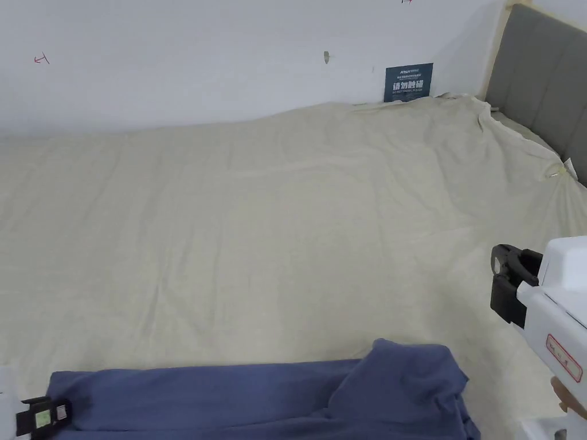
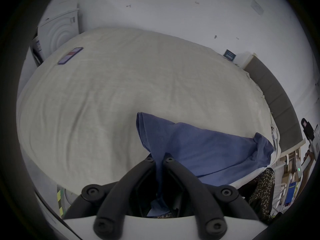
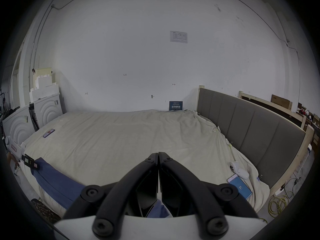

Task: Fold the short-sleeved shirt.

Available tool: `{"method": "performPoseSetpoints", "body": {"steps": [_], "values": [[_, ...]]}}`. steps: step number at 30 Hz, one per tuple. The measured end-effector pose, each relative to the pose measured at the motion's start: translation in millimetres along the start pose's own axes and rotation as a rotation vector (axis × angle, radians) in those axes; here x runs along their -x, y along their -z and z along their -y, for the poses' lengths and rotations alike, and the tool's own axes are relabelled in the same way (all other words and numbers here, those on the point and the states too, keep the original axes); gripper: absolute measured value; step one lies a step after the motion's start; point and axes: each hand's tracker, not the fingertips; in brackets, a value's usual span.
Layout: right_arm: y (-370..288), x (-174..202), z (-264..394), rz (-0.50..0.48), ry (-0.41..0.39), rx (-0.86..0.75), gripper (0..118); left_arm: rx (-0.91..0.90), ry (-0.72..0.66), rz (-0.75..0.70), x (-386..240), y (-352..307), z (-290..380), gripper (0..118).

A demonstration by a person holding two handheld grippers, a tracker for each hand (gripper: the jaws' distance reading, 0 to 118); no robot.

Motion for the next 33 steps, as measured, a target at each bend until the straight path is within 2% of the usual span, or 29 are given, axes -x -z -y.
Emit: {"method": "performPoseSetpoints", "body": {"steps": [6, 13, 20, 30, 31, 33], "values": [[-1, 1, 2, -0.013, 0.008, 0.001, 0, 0.009, 0.010, -0.013, -33, -14, 1, 1], [-8, -4, 2, -0.013, -0.009, -0.001, 0, 0.050, 0.155, 0.162, -113, -1, -1, 1], [-11, -9, 5, -0.001, 0.015, 0.005, 0, 0.146, 0.238, 0.229, -179, 53, 1, 1], [-15, -13, 7, 0.011, 0.019, 0.015, 0, 0.225, 0.214, 0.271, -234, 113, 20, 3], [-15, -13, 7, 0.012, 0.016, 0.017, 0, 0.232, 0.220, 0.262, -237, 117, 23, 9], [-16, -13, 8, 0.013, 0.016, 0.019, 0, 0.227, 0.235, 0.226, -239, 123, 25, 43]]}}
